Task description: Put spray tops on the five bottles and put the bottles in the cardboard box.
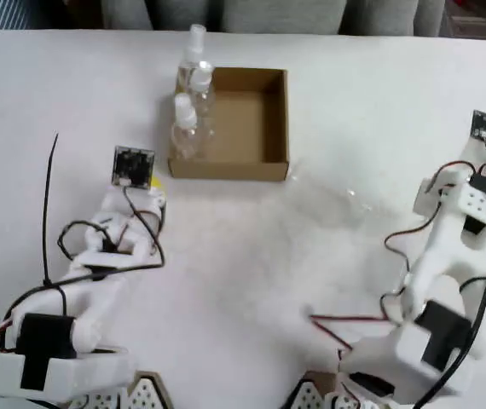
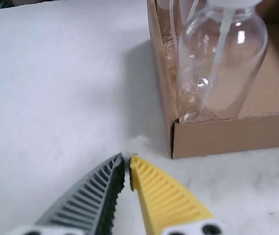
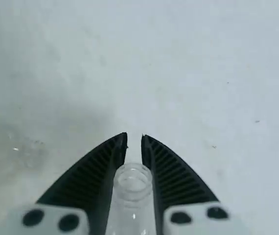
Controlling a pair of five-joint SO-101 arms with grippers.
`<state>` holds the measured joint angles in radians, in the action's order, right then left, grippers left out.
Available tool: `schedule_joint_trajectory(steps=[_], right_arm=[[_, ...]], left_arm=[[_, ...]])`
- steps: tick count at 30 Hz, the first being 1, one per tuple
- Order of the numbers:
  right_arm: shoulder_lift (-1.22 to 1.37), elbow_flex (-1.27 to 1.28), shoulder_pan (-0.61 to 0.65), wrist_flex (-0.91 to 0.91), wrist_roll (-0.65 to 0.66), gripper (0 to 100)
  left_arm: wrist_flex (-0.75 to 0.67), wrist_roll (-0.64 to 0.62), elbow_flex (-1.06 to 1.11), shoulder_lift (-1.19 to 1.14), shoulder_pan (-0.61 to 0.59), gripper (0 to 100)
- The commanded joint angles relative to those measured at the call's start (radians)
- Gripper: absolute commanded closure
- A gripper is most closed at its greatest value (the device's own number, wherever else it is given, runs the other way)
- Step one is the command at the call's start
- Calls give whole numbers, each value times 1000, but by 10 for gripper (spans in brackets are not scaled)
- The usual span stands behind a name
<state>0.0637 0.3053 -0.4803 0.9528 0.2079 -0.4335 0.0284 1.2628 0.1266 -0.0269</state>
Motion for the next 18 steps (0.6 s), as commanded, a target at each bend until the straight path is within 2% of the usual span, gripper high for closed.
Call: schedule_joint_trajectory(steps=[1, 4, 10, 14, 18], right_arm=[[128, -146, -28, -2, 54, 976], [251, -247, -30, 21, 80, 920], [337, -470, -12, 302, 80, 718], [335, -583, -12, 458, 74, 724], [335, -661, -22, 602, 72, 821]], left_arm=[[3, 11, -43, 30, -5, 976], [3, 11, -43, 30, -5, 976], [3, 11, -44, 30, -5, 976], [3, 11, -44, 30, -5, 976], [3, 11, -44, 30, -7, 976]])
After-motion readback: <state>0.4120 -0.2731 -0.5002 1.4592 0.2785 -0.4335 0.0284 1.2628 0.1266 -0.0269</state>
